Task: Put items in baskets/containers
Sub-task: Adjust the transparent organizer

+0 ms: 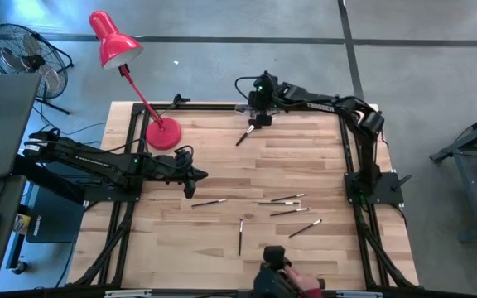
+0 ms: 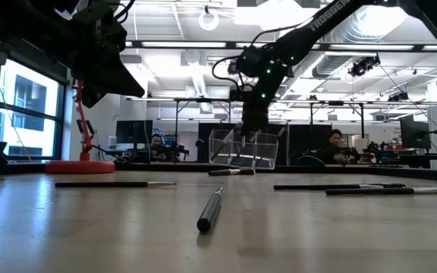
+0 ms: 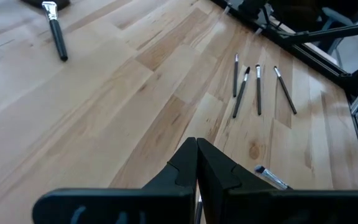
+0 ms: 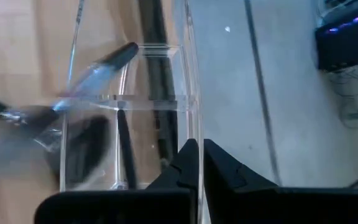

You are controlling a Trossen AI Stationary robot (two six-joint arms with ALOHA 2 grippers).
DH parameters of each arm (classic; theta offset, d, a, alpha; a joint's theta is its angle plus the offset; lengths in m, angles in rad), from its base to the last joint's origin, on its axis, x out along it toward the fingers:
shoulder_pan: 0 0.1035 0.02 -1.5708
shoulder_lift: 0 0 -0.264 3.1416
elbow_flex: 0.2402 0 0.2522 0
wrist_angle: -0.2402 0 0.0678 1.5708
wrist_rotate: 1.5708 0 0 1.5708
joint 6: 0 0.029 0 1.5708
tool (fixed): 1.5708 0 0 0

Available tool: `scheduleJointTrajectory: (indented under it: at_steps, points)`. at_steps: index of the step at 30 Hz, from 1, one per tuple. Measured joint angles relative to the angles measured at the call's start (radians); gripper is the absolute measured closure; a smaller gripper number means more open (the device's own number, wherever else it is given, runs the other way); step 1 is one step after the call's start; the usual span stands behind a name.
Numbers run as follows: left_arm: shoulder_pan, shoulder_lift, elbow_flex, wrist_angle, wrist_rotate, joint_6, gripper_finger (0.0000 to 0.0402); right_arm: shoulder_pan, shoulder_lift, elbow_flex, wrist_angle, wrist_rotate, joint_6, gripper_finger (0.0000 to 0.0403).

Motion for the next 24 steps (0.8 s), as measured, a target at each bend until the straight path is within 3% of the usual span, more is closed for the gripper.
scheduleJointTrajectory:
  at_steps: [4,13,22,24]
  points:
    - [0.0,0.0,0.0,-0.002,0.0,-0.004,0.0401,0.002,0.017,0.0,-0.009,-0.011,-0.027,0.0403]
    - [0.0,0.0,0.0,-0.005,0.0,-0.004,0.0401,0.017,0.014,0.003,-0.18,-0.199,0.056,0.0402]
    - [0.0,0.0,0.0,-0.004,-0.002,-0.001,0.0401,0.143,0.014,0.002,-0.315,-0.39,0.097,0.0402]
    - [0.0,0.0,0.0,-0.004,-0.002,-0.001,0.0402,0.173,0.014,0.002,-0.318,-0.38,0.097,0.0402]
